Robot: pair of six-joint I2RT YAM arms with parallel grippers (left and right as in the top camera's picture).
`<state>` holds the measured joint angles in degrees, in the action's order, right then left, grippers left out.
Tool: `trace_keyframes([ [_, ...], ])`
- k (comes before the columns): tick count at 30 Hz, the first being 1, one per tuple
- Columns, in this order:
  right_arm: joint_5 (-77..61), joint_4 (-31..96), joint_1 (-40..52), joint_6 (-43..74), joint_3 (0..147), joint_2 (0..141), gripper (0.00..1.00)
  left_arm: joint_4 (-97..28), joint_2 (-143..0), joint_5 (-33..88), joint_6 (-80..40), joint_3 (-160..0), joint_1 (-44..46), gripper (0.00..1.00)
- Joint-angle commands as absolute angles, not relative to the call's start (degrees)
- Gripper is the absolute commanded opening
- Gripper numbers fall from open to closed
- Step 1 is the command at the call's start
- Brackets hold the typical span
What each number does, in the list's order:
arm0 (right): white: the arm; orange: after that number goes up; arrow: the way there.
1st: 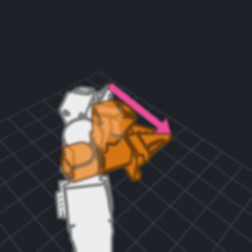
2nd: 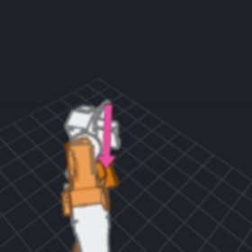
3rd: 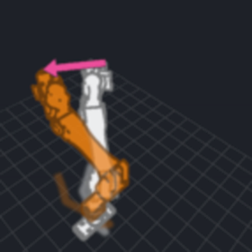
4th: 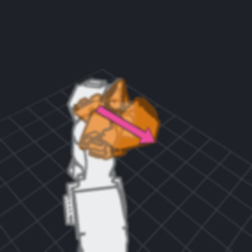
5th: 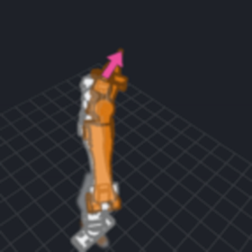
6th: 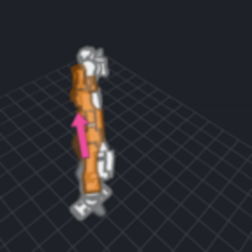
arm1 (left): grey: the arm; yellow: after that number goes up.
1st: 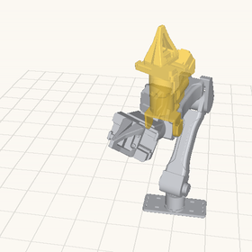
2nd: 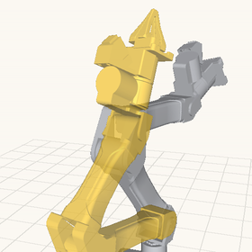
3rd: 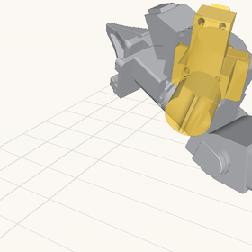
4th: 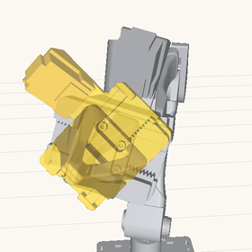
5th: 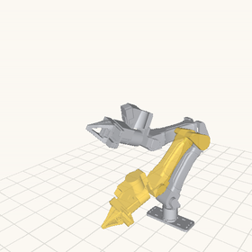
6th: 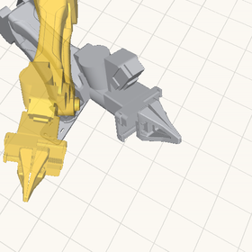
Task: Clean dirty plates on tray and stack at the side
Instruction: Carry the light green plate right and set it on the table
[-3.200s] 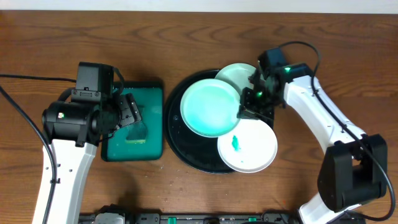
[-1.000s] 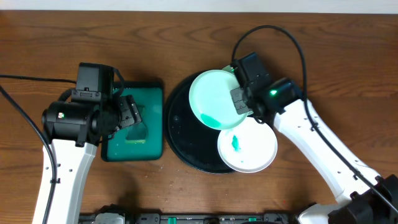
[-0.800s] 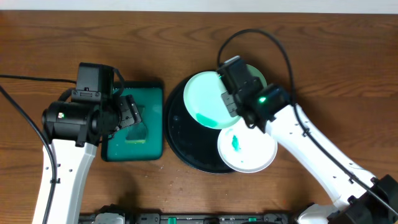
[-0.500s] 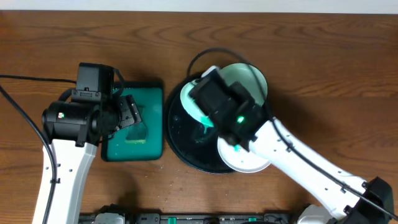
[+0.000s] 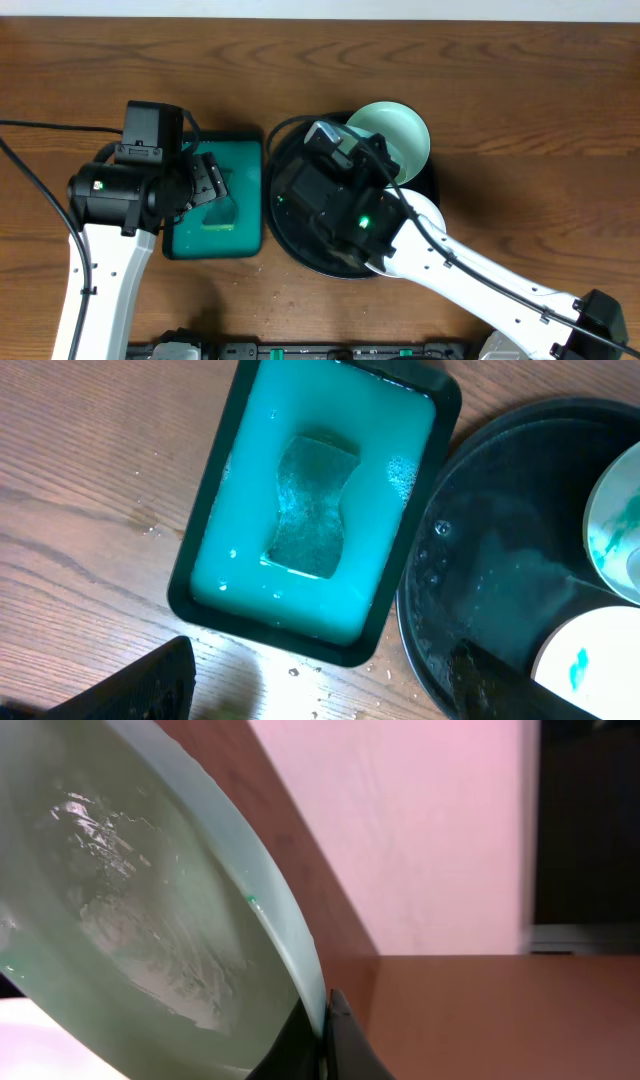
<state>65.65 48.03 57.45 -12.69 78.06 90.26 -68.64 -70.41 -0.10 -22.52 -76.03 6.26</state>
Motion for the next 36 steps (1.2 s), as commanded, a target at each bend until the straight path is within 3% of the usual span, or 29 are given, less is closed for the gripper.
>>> trace_keyframes([
  [1,72.25,47.48,59.68,-14.48,79.18,89.80,0.01,-68.75,-70.74,-0.05,-22.57,-75.96,6.22,0.81],
  [10,79.72,47.33,64.03,-15.14,79.18,89.80,0.01,-68.75,-70.74,-0.05,-22.57,-75.96,6.22,0.81],
  [26,74.67,47.57,64.82,-12.97,79.18,89.80,0.01,-68.79,-70.74,-0.67,-22.59,-75.96,6.22,0.81],
  [29,66.70,48.49,64.36,-9.41,79.18,89.80,0.01,-68.82,-70.74,-0.67,-22.57,-75.96,6.22,0.81],
  [36,31.42,49.52,57.69,9.96,78.98,89.82,0.01,-69.01,-70.74,-0.67,-22.57,-75.96,6.22,0.81],
])
